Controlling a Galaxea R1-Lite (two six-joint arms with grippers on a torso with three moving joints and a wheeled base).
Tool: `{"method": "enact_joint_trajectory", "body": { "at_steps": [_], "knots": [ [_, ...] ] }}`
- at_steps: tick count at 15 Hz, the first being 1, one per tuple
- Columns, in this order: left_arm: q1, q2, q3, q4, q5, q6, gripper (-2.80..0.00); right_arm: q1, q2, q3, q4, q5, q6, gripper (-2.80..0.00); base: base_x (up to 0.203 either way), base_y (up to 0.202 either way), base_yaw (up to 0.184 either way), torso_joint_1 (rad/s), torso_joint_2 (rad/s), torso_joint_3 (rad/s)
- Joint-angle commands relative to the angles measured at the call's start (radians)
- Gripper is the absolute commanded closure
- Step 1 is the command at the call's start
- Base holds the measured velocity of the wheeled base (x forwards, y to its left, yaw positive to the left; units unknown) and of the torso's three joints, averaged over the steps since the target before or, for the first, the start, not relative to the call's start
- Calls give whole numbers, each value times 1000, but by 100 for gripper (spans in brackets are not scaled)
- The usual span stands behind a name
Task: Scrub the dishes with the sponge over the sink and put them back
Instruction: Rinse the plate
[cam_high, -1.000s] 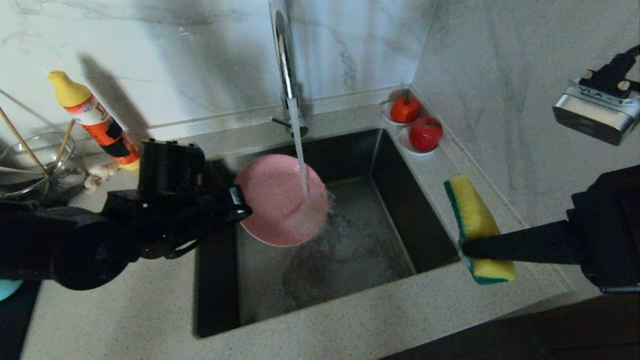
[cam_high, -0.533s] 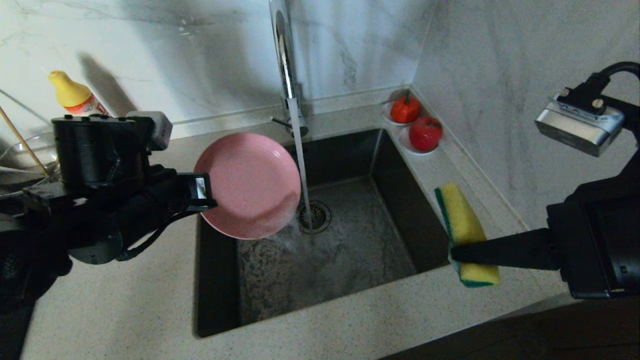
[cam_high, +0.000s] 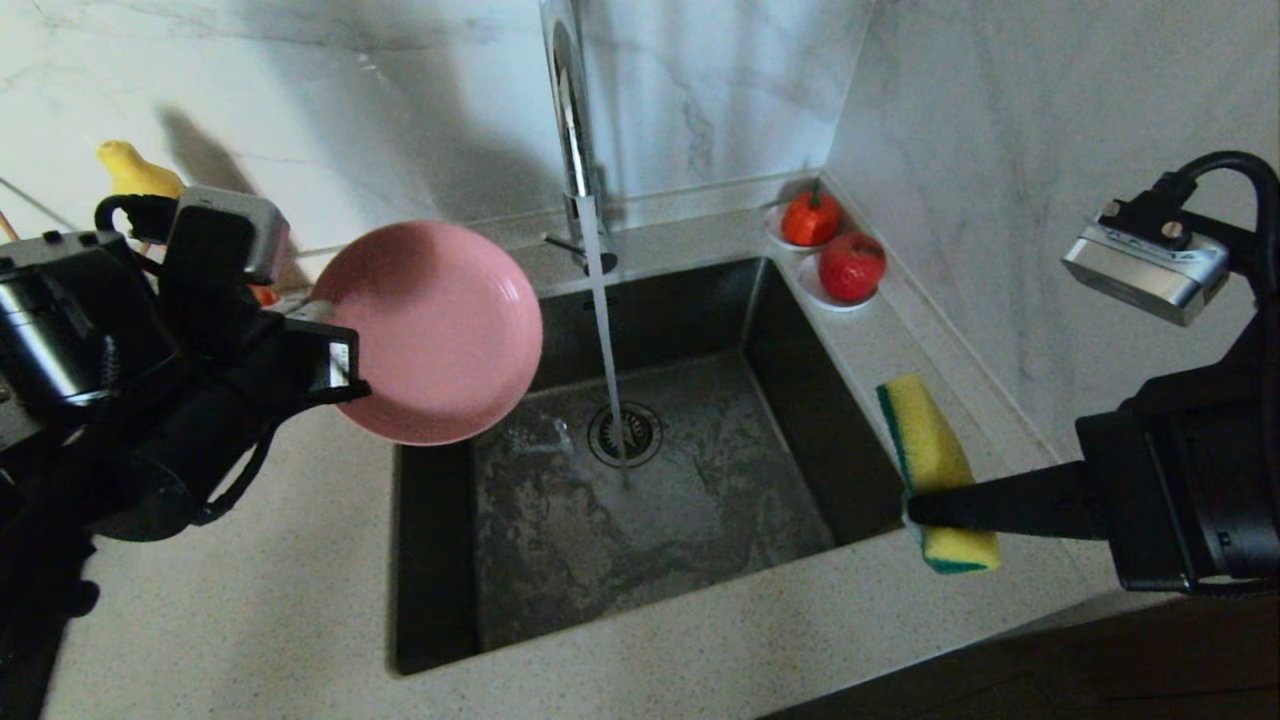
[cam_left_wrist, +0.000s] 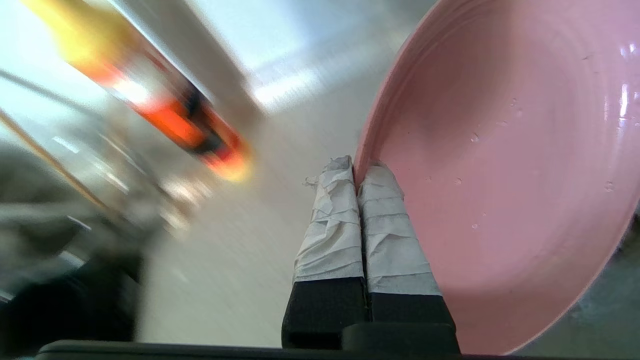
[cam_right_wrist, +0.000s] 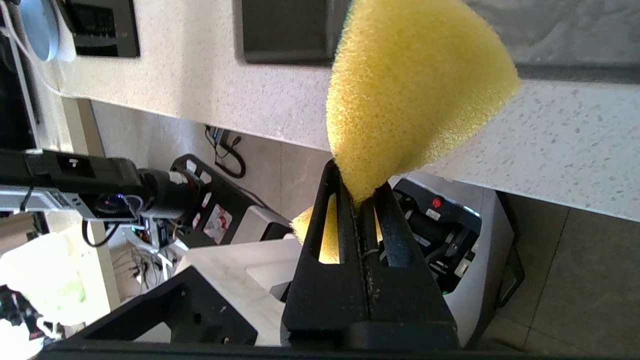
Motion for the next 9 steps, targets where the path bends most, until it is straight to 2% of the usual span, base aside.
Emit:
{"method": "enact_joint_trajectory", "body": {
  "at_steps": [1, 5, 7, 9],
  "knots": [
    [30, 25, 46, -209, 2, 83, 0, -18, -2, 3, 4, 4, 1, 0, 0, 0, 0, 0, 0, 0],
    [34, 115, 98, -602, -7, 199, 0, -19, 5, 9, 3, 6, 4, 0, 0, 0, 0, 0, 0, 0],
    [33, 148, 119, -658, -32, 235, 0, -19, 7, 8, 3, 4, 4, 0, 0, 0, 0, 0, 0, 0],
    [32, 141, 125, -659, -45, 232, 0, -19, 7, 9, 3, 6, 4, 0, 0, 0, 0, 0, 0, 0]
  ]
}}
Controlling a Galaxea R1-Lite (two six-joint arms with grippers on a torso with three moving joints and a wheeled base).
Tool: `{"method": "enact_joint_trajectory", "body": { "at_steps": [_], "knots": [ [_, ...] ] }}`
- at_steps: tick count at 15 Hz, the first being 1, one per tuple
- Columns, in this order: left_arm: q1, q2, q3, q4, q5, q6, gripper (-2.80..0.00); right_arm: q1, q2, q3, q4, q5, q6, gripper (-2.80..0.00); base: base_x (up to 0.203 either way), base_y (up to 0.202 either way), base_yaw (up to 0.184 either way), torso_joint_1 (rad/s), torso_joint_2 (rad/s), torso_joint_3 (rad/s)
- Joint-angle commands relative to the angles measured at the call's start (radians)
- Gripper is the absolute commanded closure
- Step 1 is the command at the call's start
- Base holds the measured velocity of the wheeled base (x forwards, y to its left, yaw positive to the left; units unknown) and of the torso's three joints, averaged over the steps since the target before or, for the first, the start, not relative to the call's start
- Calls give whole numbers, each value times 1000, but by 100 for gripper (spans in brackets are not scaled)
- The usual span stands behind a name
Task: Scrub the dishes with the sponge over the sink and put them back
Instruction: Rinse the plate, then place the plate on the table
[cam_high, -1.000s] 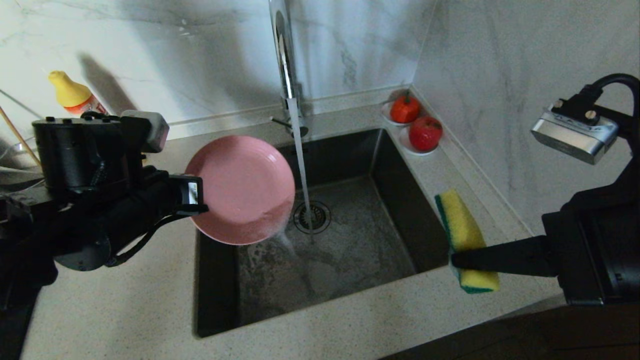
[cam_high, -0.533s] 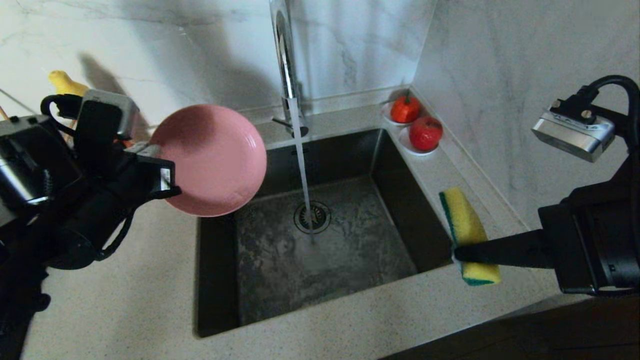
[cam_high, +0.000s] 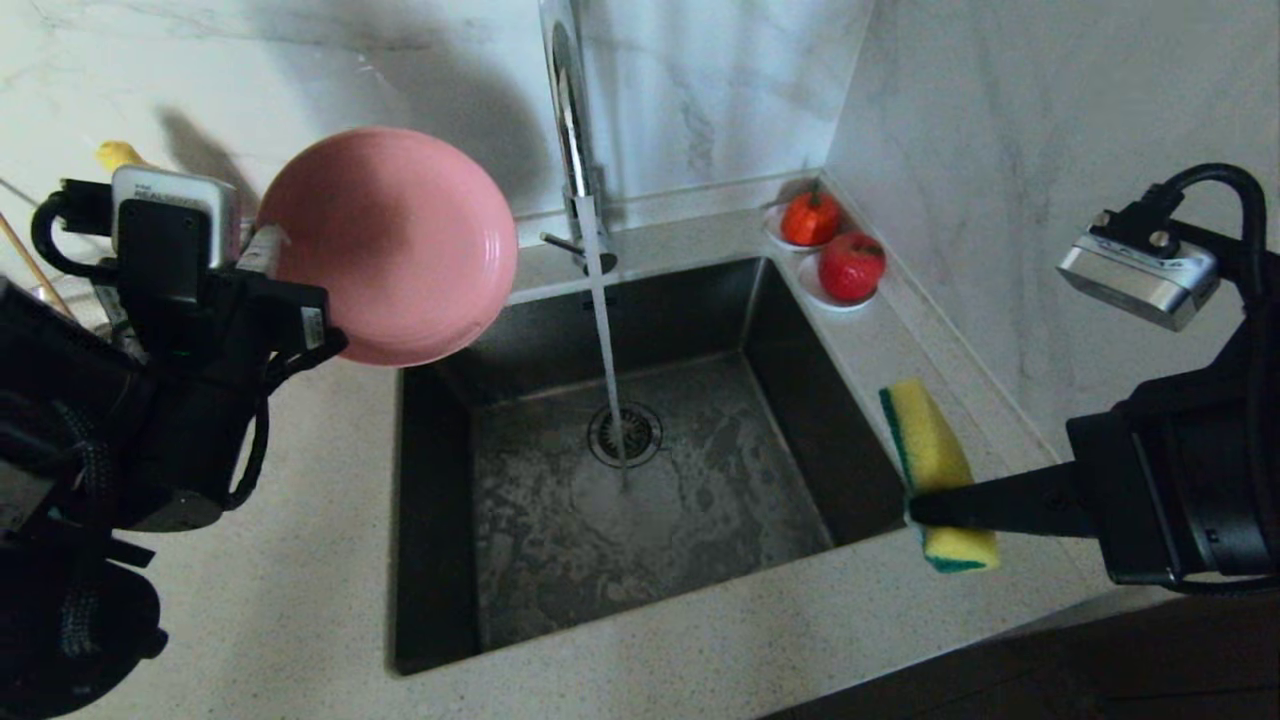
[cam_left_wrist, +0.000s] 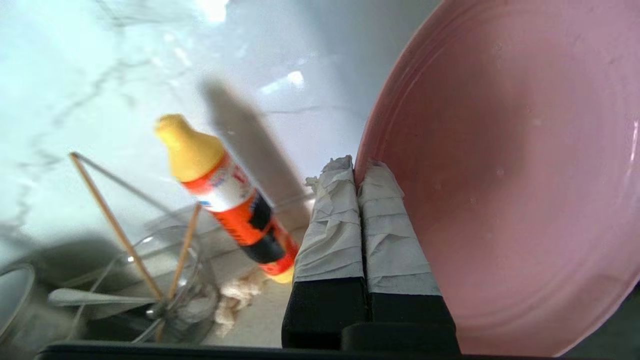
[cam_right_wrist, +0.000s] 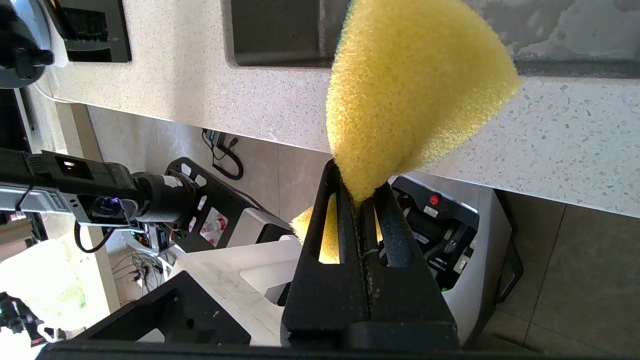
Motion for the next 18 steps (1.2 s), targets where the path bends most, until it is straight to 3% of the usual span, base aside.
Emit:
{"method": "enact_joint_trajectory", "body": {
  "at_steps": [1, 8, 12, 14, 16, 18],
  "knots": [
    [-1, 8, 1, -11, -8, 2, 0, 0, 2, 0, 3, 1, 3, 0, 0, 0, 0, 0, 0, 0],
    [-1, -16, -3, -11, -9, -2, 0, 0, 1, 12, 1, 1, 3, 0, 0, 0, 0, 0, 0, 0],
    [-1, -24, 13, -6, 26, -6, 0, 0, 1, 14, 1, 0, 3, 0, 0, 0, 0, 0, 0, 0],
    [0, -76, 27, 133, 43, -21, 0, 0, -1, 21, 1, 0, 3, 0, 0, 0, 0, 0, 0, 0],
    [1, -140, 29, 323, 50, -78, 0, 0, -7, 32, 1, 0, 4, 0, 0, 0, 0, 0, 0, 0],
    [2, -207, 10, 645, 52, -179, 0, -1, -12, 58, 0, -2, 4, 0, 0, 0, 0, 0, 0, 0]
  ]
}}
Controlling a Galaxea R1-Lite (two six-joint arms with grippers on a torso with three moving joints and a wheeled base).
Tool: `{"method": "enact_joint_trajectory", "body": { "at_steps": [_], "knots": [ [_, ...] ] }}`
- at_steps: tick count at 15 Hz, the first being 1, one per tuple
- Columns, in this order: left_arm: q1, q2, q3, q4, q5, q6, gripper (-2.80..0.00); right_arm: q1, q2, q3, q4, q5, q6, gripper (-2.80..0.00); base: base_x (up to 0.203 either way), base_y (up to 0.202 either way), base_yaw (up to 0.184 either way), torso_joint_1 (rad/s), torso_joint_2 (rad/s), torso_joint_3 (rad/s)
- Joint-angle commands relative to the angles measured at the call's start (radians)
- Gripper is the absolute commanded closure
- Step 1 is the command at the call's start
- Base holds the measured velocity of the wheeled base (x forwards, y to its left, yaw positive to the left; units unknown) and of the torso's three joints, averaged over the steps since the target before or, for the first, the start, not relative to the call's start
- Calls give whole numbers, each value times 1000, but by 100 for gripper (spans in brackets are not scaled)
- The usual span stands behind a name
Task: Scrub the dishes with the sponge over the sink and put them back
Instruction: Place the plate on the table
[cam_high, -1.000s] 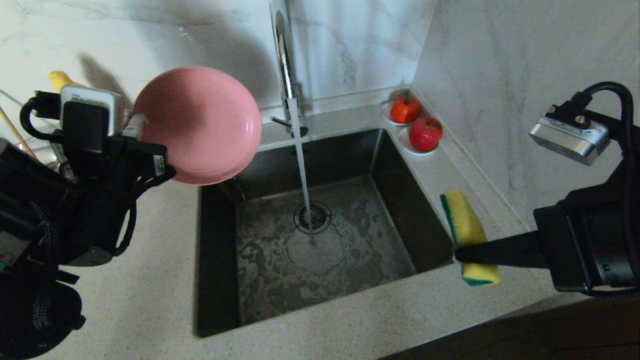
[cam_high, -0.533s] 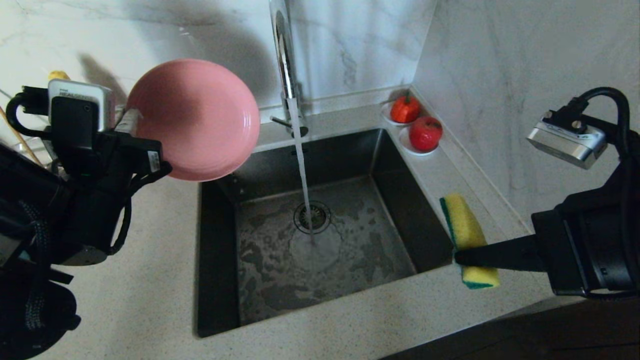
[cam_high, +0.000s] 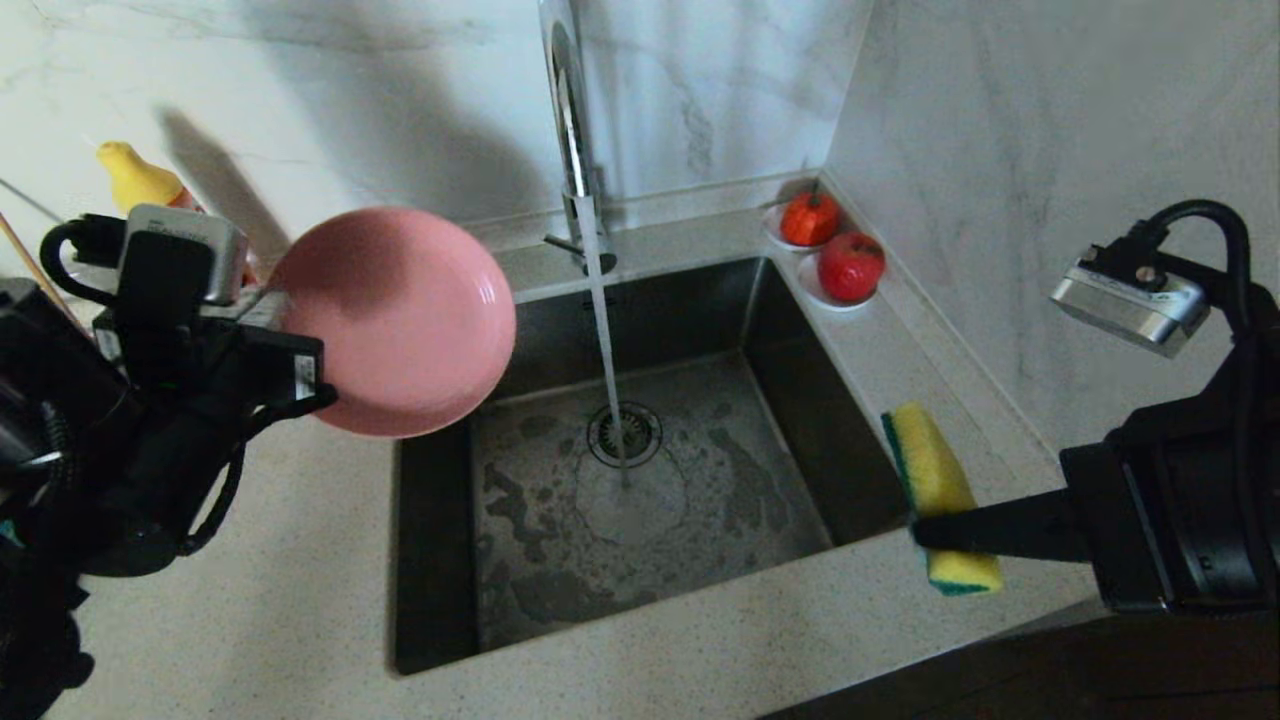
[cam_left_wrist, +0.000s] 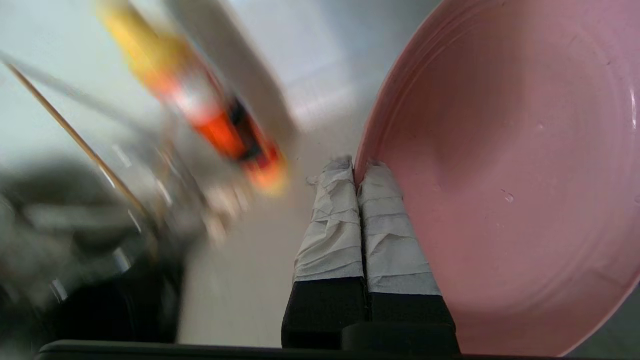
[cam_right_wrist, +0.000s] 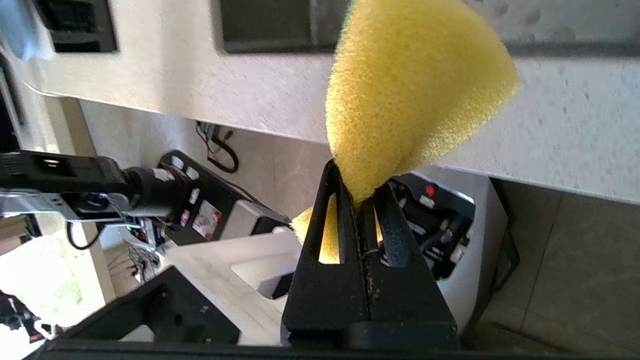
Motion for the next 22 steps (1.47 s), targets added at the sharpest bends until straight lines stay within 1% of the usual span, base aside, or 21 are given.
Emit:
{"method": "enact_joint_trajectory", "body": {
  "at_steps": [1, 2, 4, 5, 6, 8, 11, 13, 15, 16, 18, 22],
  "knots": [
    [6, -104, -43, 408, 3, -137, 0, -1, -16, 24, 4, 1, 2, 0, 0, 0, 0, 0, 0, 0],
    [20, -129, -92, 579, 0, -225, 0, -1, -32, 26, 4, 1, 0, 0, 0, 0, 0, 0, 0, 0],
    [82, -169, -192, 887, -21, -416, 0, -1, -52, 26, 8, -1, 1, 0, 0, 0, 0, 0, 0, 0],
    [126, -189, -229, 1012, -44, -510, 0, -1, -56, 33, 12, -3, -1, 0, 0, 0, 0, 0, 0, 0],
    [172, -205, -247, 1089, -66, -561, 0, -5, -57, 46, 10, -5, -4, 0, 0, 0, 0, 0, 0, 0],
    [251, -203, -248, 1124, -86, -608, 0, -16, -60, 51, 9, 1, -5, 0, 0, 0, 0, 0, 0, 0],
    [339, -205, -233, 1180, -112, -693, 0, -16, -62, 53, 7, 2, -3, 0, 0, 0, 0, 0, 0, 0],
    [401, -211, -227, 1204, -152, -759, 0, -16, -64, 65, 4, 1, -3, 0, 0, 0, 0, 0, 0, 0],
    [471, -212, -216, 1210, -207, -809, 0, -17, -64, 81, 3, 1, -2, 0, 0, 0, 0, 0, 0, 0],
    [501, -207, -213, 1211, -233, -828, 0, -16, -62, 88, 2, 2, 0, 0, 0, 0, 0, 0, 0, 0],
    [552, -202, -197, 1201, -249, -842, 0, -16, -59, 89, 1, 2, -2, 0, 0, 0, 0, 0, 0, 0],
    [615, -167, -157, 1199, -326, -869, 0, -16, -56, 74, 1, 2, -3, 0, 0, 0, 0, 0, 0, 0]
  ]
}}
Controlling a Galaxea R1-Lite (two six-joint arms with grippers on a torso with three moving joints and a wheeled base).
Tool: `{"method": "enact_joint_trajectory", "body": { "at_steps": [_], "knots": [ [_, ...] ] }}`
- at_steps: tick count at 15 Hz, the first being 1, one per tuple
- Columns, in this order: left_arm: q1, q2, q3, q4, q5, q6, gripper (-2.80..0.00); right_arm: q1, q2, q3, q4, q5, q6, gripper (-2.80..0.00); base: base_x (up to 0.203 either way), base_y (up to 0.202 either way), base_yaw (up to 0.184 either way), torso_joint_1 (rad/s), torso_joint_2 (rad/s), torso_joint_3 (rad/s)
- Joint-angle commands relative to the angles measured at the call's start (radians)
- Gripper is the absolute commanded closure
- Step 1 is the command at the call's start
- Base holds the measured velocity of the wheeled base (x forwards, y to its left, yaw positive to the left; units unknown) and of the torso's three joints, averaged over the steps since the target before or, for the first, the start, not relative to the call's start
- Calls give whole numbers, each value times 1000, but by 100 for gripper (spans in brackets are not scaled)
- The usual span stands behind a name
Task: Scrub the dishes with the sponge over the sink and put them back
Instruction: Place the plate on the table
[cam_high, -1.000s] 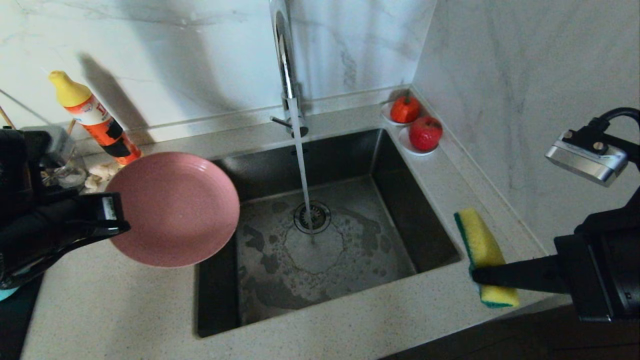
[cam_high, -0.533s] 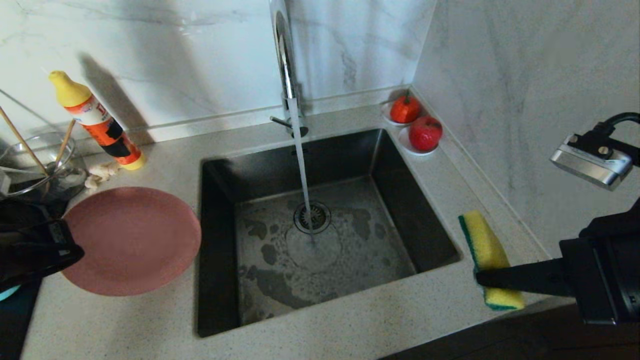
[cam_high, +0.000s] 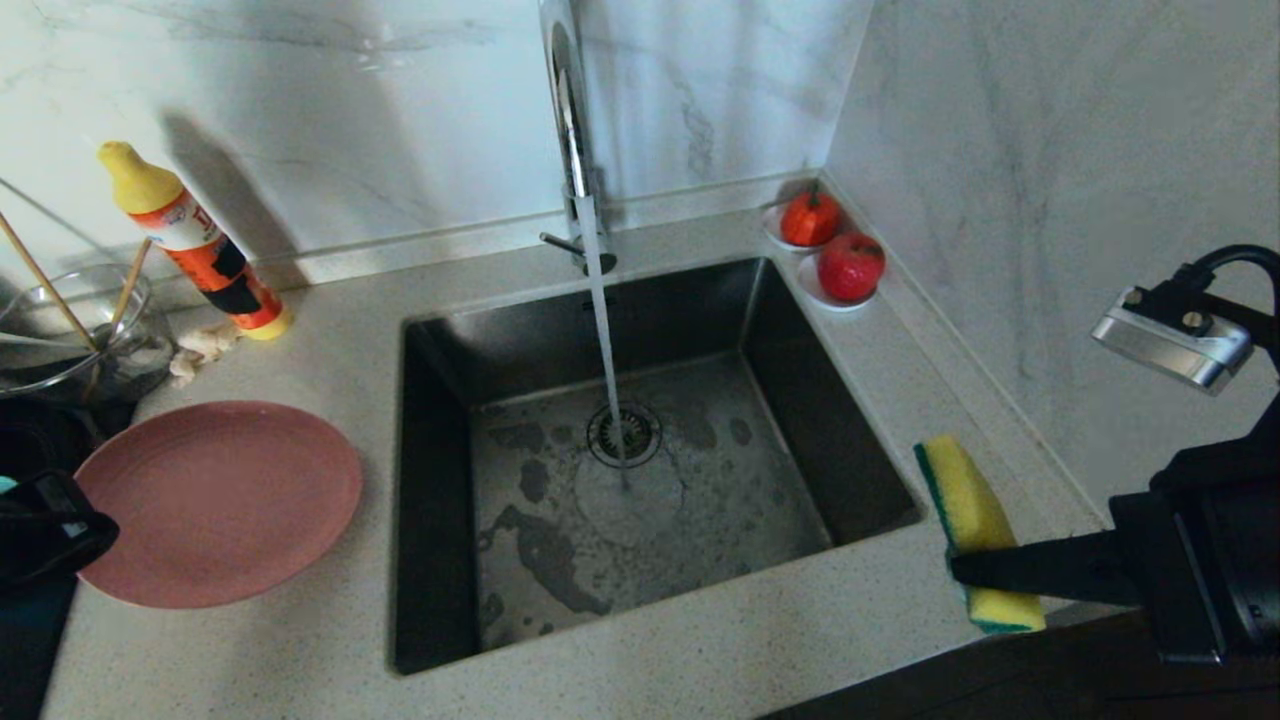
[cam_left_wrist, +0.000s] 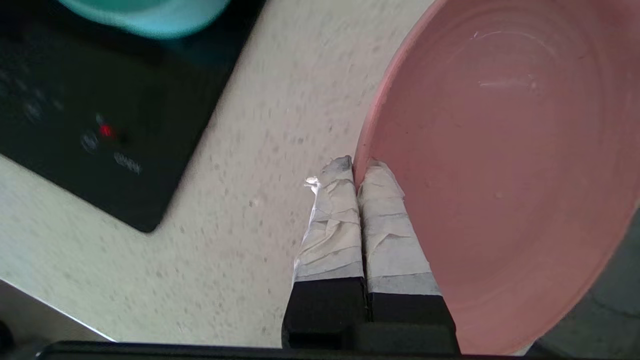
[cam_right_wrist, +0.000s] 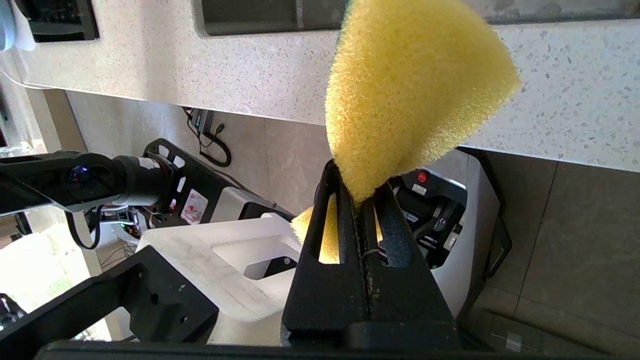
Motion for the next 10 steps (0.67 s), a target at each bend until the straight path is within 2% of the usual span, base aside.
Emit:
{"method": "enact_joint_trajectory", "body": {
  "at_steps": [1, 4, 7, 10],
  "knots": [
    [32, 46, 16, 2, -40, -28, 0, 0, 2, -5, 5, 1, 2, 0, 0, 0, 0, 0, 0, 0],
    [38, 80, 29, 4, -109, -93, 0, 0, -6, -3, 5, 2, 1, 0, 0, 0, 0, 0, 0, 0],
    [66, 169, 16, -9, -120, -132, 0, 0, -10, 1, 6, 2, 0, 0, 0, 0, 0, 0, 0, 0],
    [130, 236, 2, -125, -176, -139, 0, 2, -14, 6, 6, 2, -1, 0, 0, 0, 0, 0, 0, 0]
  ]
}}
